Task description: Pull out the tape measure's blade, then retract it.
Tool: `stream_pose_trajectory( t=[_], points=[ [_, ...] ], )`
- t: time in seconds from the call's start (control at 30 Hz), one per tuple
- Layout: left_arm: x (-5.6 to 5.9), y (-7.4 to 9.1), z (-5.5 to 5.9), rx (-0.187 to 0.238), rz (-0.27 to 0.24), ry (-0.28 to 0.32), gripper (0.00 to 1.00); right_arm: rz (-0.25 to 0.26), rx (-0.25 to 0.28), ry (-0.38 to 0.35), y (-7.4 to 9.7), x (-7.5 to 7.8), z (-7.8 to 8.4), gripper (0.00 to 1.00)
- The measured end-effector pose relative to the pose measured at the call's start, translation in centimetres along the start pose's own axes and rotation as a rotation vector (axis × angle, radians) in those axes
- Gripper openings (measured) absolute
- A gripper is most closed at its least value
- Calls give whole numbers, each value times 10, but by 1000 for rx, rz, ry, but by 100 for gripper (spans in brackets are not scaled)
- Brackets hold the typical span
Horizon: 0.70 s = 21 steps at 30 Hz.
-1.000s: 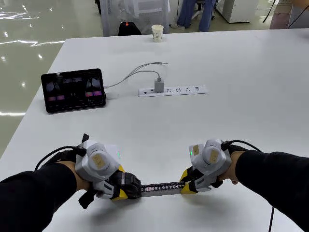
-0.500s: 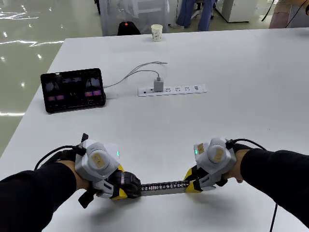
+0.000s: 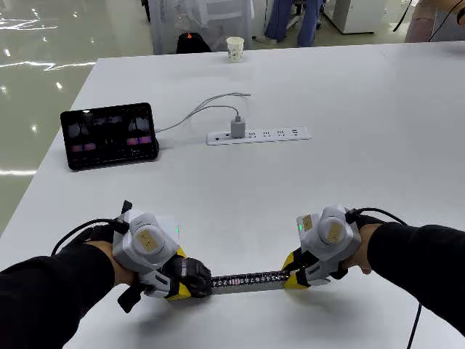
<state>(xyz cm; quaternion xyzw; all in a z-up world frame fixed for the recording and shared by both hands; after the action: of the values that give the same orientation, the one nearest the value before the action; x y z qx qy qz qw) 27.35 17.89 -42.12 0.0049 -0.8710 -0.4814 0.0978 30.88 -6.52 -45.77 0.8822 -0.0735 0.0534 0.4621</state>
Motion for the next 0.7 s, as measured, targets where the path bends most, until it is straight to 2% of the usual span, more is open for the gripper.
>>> stream_pose_trajectory(
  t=[0.7],
  points=[
    [0,0,-1,2,-6,1,31,3,-2,5,9,0,11,11]
  ],
)
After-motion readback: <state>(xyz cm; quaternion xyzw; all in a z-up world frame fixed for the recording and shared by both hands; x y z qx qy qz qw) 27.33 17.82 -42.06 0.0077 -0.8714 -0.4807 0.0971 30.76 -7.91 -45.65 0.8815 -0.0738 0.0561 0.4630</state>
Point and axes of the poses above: the centre of the closed fingertips' face, and the gripper's own axes: y roughly backward along the fingers, x roughly to its right, z roughly out of its underside, the point moved 8 cm from there along y, roughly backward along the fingers, and after that the axes turned 15 degrees about z, right-handed, at the moved point
